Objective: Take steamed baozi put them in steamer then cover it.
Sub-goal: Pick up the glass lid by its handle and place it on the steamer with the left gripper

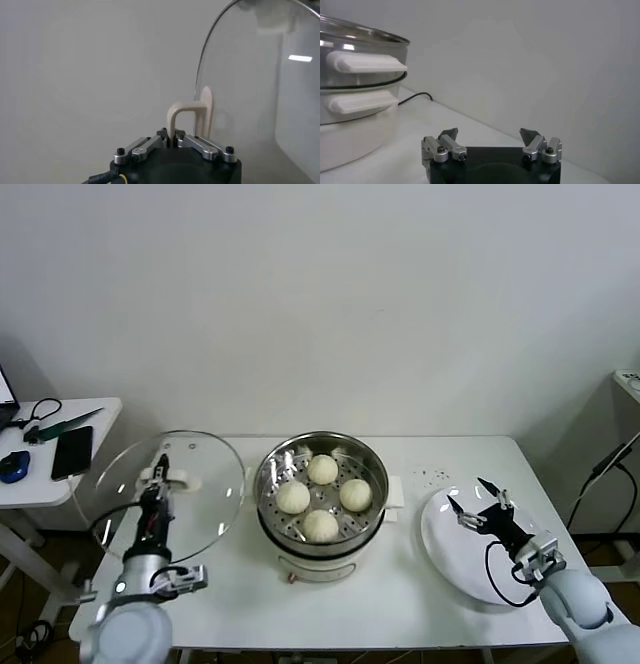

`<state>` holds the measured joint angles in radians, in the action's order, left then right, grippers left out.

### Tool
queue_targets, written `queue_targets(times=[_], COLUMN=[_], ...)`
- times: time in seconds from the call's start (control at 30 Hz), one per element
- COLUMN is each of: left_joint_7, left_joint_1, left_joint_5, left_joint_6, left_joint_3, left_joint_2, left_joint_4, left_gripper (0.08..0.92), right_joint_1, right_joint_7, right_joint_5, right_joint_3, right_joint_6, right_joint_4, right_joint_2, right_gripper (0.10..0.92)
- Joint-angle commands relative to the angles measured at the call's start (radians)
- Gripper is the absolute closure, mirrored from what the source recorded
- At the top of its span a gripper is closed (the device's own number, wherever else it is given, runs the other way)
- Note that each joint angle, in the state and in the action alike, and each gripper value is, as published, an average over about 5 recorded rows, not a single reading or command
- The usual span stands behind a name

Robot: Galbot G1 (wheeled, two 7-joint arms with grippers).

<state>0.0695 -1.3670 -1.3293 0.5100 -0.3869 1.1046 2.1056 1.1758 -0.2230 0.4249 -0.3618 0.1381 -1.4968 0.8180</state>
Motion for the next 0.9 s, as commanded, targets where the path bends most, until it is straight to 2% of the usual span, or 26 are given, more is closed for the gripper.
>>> queue_targets(times=[0.03, 0.3, 0.47, 0.67, 0.9], left_joint_7=[0.302, 0.346, 0.319, 0.255, 0.19], left_joint_1=[0.309, 0.441, 0.472, 0.468, 0.457], left_joint_5=[-0.122, -0.246, -0.257, -0.231, -0.199], left_joint_6=[0.201, 0.233, 0.254, 0.271, 0.275], left_joint_3=[0.363, 0.518, 0.563, 0.586, 0.593], left_joint_2=[-0.023, 0.174, 0.271, 0.337, 0.366], left_joint_4=[0.007, -0.105, -0.183, -0.266, -0.321], left_gripper=[0.85, 0.85, 0.85, 0.85, 0.85], right_joint_1=[-0.017, -0.01, -0.008, -0.001, 0.002], right_joint_7=[-0.006, -0.01, -0.012, -0.018, -0.021], right_joint_5=[-0.013, -0.022, -0.023, -0.025, -0.028], right_joint_3=[0.01, -0.003, -0.012, -0.024, -0.029], right_joint_6=[0.008, 0.016, 0.021, 0.027, 0.032], right_joint_4=[0.033, 0.043, 0.048, 0.053, 0.057], right_joint_2=[0.009, 0.017, 0.02, 0.023, 0.024], right_gripper=[0.203, 0.203, 0.203, 0.203, 0.203])
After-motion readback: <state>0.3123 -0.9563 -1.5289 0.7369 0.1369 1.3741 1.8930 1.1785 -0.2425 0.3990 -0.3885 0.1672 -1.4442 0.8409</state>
